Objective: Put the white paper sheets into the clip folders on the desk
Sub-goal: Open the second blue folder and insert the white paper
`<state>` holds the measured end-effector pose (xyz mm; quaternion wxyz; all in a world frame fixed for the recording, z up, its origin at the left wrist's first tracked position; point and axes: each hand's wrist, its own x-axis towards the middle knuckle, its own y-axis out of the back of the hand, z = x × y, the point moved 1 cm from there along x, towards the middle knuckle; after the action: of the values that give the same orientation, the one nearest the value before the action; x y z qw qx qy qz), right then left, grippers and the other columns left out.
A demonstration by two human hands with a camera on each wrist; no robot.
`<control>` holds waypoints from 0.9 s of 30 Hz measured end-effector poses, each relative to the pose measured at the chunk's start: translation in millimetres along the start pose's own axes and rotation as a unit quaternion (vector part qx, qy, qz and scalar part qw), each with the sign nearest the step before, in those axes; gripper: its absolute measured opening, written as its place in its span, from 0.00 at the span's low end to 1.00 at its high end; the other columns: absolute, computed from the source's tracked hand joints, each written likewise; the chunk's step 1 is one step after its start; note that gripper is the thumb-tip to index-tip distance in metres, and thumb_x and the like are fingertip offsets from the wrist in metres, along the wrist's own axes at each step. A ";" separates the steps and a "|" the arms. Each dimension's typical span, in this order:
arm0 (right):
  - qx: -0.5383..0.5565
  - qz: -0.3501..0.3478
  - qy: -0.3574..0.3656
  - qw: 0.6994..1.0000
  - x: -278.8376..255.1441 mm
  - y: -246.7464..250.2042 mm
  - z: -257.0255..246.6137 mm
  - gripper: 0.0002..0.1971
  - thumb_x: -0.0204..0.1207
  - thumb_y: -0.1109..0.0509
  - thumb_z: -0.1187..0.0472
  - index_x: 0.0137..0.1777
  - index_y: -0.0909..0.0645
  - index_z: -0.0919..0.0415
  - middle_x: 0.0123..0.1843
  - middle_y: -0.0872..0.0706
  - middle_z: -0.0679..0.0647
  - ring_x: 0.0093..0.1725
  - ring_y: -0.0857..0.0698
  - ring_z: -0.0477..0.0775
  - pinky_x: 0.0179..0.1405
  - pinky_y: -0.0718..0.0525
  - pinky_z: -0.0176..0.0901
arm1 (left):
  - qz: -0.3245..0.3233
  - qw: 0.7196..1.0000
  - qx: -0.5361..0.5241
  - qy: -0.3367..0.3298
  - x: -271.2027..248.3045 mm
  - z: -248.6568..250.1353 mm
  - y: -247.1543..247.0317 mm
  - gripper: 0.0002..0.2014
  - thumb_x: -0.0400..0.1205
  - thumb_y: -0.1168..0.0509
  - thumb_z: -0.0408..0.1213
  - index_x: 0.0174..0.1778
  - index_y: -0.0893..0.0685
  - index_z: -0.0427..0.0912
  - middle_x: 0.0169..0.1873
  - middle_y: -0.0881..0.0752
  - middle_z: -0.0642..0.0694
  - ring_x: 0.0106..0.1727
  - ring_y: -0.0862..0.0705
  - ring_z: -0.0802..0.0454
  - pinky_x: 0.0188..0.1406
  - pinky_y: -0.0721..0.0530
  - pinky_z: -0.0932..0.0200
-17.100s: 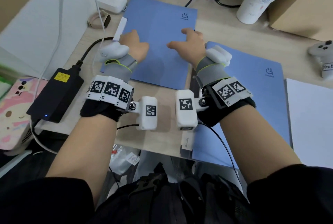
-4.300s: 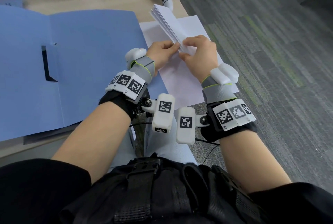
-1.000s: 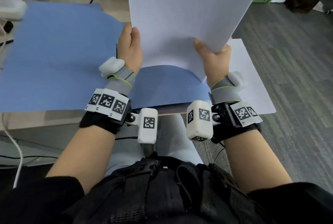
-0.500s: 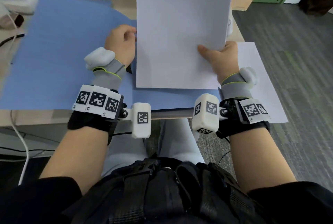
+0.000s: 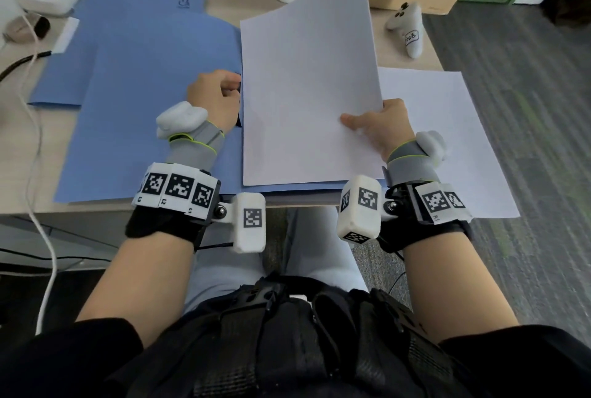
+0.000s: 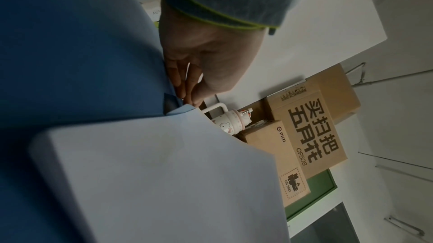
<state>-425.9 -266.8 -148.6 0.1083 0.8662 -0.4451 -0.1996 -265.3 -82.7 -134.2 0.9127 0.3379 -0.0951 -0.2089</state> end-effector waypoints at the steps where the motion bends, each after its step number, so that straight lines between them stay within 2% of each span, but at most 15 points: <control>1: -0.003 -0.004 -0.001 1.000 -1.6 0.1 -0.6 0.10 0.62 0.19 0.67 0.35 0.19 0.64 0.34 0.19 0.57 0.33 0.21 0.54 0.38 0.20 0.44 | 0.001 1.000 -0.003 -0.003 -1.5 -0.7 -0.3 0.17 0.82 0.44 0.26 0.65 0.18 0.38 0.62 0.14 0.41 0.63 0.16 0.46 0.60 0.26 0.68; 3: -0.009 -0.007 -0.003 1.000 -1.8 0.6 -0.5 0.12 0.63 0.19 0.68 0.31 0.22 0.62 0.32 0.20 0.56 0.35 0.21 0.55 0.39 0.20 0.46 | -0.004 1.000 -0.019 -0.008 -3.4 -2.8 -0.7 0.18 0.81 0.45 0.25 0.64 0.18 0.38 0.61 0.14 0.41 0.63 0.16 0.46 0.62 0.24 0.66; 7: -0.019 -0.013 -0.010 1.000 -0.6 1.8 0.5 0.12 0.63 0.19 0.67 0.37 0.20 0.64 0.35 0.19 0.56 0.35 0.21 0.55 0.38 0.20 0.44 | -0.011 1.000 -0.013 -0.017 -5.7 -8.2 -0.7 0.19 0.81 0.46 0.23 0.64 0.18 0.40 0.61 0.14 0.43 0.63 0.17 0.47 0.62 0.25 0.67; 9: -0.025 -0.012 -0.008 1.000 0.0 1.9 1.2 0.12 0.63 0.19 0.66 0.36 0.22 0.63 0.33 0.20 0.54 0.32 0.22 0.54 0.34 0.21 0.41 | -0.013 1.000 -0.011 -0.020 -6.6 -10.1 -1.0 0.20 0.81 0.46 0.22 0.65 0.18 0.40 0.62 0.14 0.43 0.64 0.18 0.46 0.63 0.25 0.67; 11: -0.027 -0.006 -0.008 1.000 0.9 1.0 1.9 0.13 0.62 0.18 0.66 0.38 0.22 0.65 0.34 0.19 0.55 0.33 0.21 0.54 0.35 0.21 0.41 | -0.019 0.999 -0.011 -0.025 -6.8 -11.5 -1.7 0.22 0.80 0.47 0.20 0.65 0.18 0.39 0.62 0.15 0.41 0.65 0.18 0.46 0.64 0.26 0.66; 13: -0.036 -0.001 -0.010 0.999 3.3 -1.2 2.9 0.19 0.59 0.17 0.63 0.45 0.20 0.68 0.40 0.17 0.58 0.37 0.19 0.56 0.39 0.19 0.44 | -0.028 0.999 -0.006 -0.030 -7.2 -12.4 -1.9 0.22 0.80 0.47 0.19 0.66 0.19 0.39 0.63 0.16 0.41 0.66 0.19 0.45 0.62 0.28 0.70; 17: -0.068 0.010 -0.011 0.998 3.3 -6.8 3.4 0.33 0.46 0.17 0.55 0.50 0.20 0.71 0.45 0.14 0.61 0.43 0.15 0.60 0.43 0.14 0.48 | -0.036 0.998 0.024 -0.038 -7.4 -15.6 -2.3 0.22 0.81 0.46 0.21 0.67 0.19 0.41 0.64 0.17 0.40 0.65 0.20 0.43 0.53 0.33 0.77; 19: -0.091 0.014 -0.006 0.996 1.3 -6.4 1.1 0.33 0.49 0.15 0.55 0.54 0.19 0.70 0.46 0.14 0.59 0.44 0.15 0.60 0.38 0.15 0.45 | -0.047 0.997 0.050 -0.046 -7.5 -17.5 -3.6 0.21 0.81 0.45 0.21 0.66 0.18 0.41 0.64 0.17 0.39 0.62 0.20 0.41 0.53 0.31 0.74; 21: -0.139 0.020 0.002 0.990 1.0 -4.9 -0.1 0.28 0.55 0.15 0.55 0.52 0.20 0.67 0.45 0.17 0.57 0.42 0.18 0.58 0.31 0.23 0.41 | -0.069 0.993 0.071 -0.071 -6.6 -20.2 -6.3 0.23 0.79 0.46 0.19 0.65 0.17 0.39 0.65 0.18 0.39 0.64 0.21 0.39 0.64 0.28 0.64; 23: -0.193 0.029 0.015 0.981 -0.8 -4.6 -2.2 0.29 0.56 0.15 0.52 0.54 0.20 0.65 0.48 0.18 0.57 0.45 0.19 0.57 0.37 0.23 0.43 | -0.082 0.986 0.105 -0.101 -6.5 -21.1 -8.3 0.25 0.77 0.48 0.17 0.65 0.17 0.39 0.67 0.19 0.41 0.70 0.26 0.37 0.72 0.29 0.53; 27: -0.292 0.034 0.036 0.955 -8.9 -9.4 -8.5 0.34 0.57 0.17 0.46 0.60 0.23 0.63 0.56 0.17 0.58 0.45 0.20 0.59 0.39 0.25 0.45 | -0.077 0.972 0.195 -0.110 -13.6 -19.2 -9.7 0.25 0.80 0.48 0.22 0.69 0.21 0.45 0.72 0.23 0.51 0.76 0.37 0.40 0.73 0.35 0.50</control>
<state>-420.0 -254.0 -142.2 0.3796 0.7878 -0.3922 -0.2856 -274.4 -72.2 -155.4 0.7943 0.4907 -0.2080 -0.2917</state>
